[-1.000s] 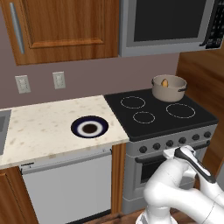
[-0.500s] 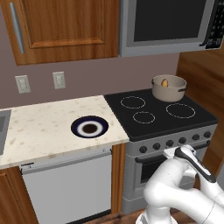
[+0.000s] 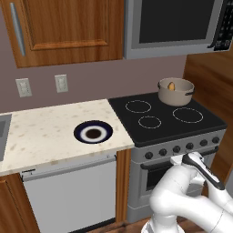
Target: Retrieve the frozen meat and place it in the pot on a burner. Then turn the burner on.
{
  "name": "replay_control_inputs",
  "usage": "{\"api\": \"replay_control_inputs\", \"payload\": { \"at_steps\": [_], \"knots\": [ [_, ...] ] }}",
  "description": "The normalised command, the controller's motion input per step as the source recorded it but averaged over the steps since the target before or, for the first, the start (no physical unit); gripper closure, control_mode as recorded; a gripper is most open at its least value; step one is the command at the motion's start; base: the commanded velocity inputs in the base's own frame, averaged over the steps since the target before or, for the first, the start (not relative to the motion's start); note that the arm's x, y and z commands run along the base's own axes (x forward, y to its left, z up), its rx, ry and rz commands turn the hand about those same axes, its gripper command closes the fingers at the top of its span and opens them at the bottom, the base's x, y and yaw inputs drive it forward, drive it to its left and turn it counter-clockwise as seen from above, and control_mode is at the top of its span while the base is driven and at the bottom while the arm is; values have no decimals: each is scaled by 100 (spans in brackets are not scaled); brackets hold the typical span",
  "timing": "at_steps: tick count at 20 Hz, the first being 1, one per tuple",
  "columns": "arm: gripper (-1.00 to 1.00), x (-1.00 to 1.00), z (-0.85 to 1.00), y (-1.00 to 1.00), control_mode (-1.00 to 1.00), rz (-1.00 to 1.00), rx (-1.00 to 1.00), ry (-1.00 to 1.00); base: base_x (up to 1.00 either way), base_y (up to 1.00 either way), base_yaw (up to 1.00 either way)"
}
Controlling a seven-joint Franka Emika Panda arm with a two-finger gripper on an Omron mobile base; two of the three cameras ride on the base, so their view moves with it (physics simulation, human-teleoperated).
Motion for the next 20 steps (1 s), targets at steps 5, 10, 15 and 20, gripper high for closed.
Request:
{"api": "replay_control_inputs", "payload": {
  "at_steps": [5,10,15,20],
  "knots": [
    [-100,5,-3,0,-100,0,0,0,0,0,0],
    [-100,8,-1,0,-100,0,0,-4,0,0,0],
    [-100,3,-7,0,-100,0,0,-11,0,0,0],
    [-100,0,-9,0,-100,0,0,-9,0,0,0]
  ]
}}
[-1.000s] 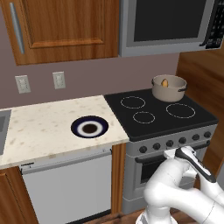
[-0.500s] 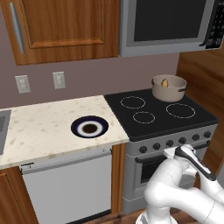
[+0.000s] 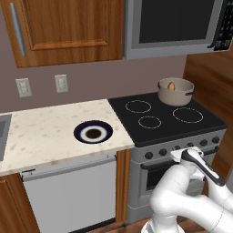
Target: Retrieve the frozen meat and place it in the pot on a burner. Then turn the burner on.
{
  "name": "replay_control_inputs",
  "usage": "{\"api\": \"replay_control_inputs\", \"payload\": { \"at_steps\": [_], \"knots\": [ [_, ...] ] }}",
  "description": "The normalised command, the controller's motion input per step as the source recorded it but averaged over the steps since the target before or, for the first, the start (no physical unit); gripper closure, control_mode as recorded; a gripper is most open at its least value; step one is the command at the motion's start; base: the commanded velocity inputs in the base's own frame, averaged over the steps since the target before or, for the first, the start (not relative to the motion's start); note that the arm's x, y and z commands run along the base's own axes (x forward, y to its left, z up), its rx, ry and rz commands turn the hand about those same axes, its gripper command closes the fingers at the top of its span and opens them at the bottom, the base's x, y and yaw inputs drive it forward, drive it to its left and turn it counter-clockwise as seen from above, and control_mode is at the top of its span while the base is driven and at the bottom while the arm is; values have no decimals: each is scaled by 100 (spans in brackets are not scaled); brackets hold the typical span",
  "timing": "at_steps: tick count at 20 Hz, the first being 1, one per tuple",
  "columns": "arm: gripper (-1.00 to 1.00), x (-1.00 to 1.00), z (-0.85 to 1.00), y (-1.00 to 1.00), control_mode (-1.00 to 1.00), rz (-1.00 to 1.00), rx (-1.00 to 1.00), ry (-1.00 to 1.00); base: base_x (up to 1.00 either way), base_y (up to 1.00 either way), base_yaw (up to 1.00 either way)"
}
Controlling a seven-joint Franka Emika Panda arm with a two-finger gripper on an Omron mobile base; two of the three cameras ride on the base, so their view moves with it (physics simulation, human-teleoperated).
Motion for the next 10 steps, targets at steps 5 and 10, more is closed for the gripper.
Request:
{"api": "replay_control_inputs", "payload": {
  "at_steps": [5,10],
  "knots": [
    [-100,0,-20,0,-100,0,0,-4,0,0,0],
    [-100,0,-33,0,-100,0,0,0,0,0,0]
  ]
}}
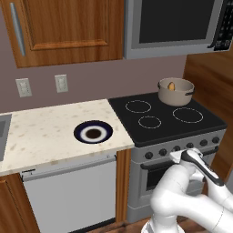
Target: Retrieve the frozen meat and place it in the pot on a burner. Then turn the burner on.
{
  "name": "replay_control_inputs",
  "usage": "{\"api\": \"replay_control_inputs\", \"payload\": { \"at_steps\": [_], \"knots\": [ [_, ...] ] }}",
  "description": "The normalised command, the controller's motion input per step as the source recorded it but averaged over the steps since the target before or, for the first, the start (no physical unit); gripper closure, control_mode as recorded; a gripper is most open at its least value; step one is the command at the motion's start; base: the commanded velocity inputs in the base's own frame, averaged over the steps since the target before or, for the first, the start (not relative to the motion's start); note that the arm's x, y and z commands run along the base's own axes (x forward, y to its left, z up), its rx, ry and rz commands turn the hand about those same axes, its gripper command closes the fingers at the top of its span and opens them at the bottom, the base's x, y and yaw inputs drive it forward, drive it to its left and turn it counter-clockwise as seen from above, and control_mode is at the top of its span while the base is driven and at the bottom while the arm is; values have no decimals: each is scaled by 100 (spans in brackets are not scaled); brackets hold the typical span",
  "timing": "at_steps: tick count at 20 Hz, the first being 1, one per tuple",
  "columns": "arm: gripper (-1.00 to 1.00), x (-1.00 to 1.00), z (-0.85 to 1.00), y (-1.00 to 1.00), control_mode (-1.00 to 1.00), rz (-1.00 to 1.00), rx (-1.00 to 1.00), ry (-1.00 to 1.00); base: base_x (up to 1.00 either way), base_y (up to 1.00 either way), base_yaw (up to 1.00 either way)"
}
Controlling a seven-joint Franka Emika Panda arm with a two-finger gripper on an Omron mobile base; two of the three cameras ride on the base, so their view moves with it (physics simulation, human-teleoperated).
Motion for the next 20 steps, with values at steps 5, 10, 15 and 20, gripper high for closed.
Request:
{"api": "replay_control_inputs", "payload": {
  "at_steps": [5,10,15,20],
  "knots": [
    [-100,0,-15,0,-100,0,0,0,0,0,0],
    [-100,0,-7,0,-100,0,0,0,0,0,0],
    [-100,0,-23,-1,-100,0,0,0,0,0,0],
    [-100,0,-8,-1,-100,0,0,-4,0,0,0]
  ]
}}
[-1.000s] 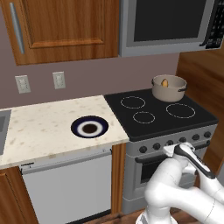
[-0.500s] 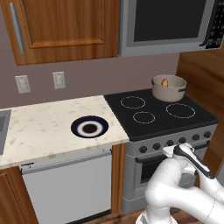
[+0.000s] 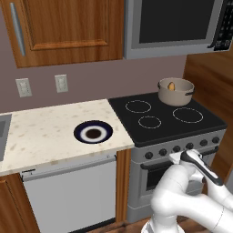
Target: Retrieve the frozen meat and place it in the pot on a burner. Then turn the burner on.
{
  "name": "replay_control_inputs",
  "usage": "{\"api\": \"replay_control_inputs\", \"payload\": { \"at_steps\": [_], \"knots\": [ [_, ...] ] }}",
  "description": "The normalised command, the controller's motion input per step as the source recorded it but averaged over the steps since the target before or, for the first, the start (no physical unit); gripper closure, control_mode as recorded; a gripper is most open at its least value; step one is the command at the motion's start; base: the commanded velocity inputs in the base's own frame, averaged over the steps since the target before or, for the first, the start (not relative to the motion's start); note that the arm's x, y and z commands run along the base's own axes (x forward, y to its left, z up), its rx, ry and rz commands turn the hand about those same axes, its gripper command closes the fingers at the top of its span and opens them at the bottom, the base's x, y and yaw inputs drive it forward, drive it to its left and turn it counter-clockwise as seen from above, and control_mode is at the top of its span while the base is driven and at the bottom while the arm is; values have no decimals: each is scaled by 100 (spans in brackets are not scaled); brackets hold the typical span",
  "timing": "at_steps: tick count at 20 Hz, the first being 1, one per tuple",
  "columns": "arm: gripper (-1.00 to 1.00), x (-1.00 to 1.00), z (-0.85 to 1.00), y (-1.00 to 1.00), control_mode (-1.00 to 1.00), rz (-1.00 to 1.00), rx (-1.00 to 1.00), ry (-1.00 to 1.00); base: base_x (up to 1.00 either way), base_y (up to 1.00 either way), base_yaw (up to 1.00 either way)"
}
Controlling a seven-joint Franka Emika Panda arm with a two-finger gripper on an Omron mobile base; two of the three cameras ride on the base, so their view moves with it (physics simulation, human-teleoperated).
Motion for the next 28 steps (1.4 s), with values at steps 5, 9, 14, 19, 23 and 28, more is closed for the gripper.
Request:
{"api": "replay_control_inputs", "payload": {
  "at_steps": [5,9,14,19,23,28],
  "knots": [
    [-100,3,0,0,-100,0,0,-4,0,0,0],
    [-100,1,-13,0,-100,0,0,-3,0,0,0],
    [-100,0,-33,-1,-100,0,0,0,0,0,0],
    [-100,0,-20,0,-100,0,0,0,0,0,0],
    [-100,0,0,0,-100,0,0,-1,0,0,0],
    [-100,0,-5,0,-100,0,0,-4,0,0,0]
  ]
}}
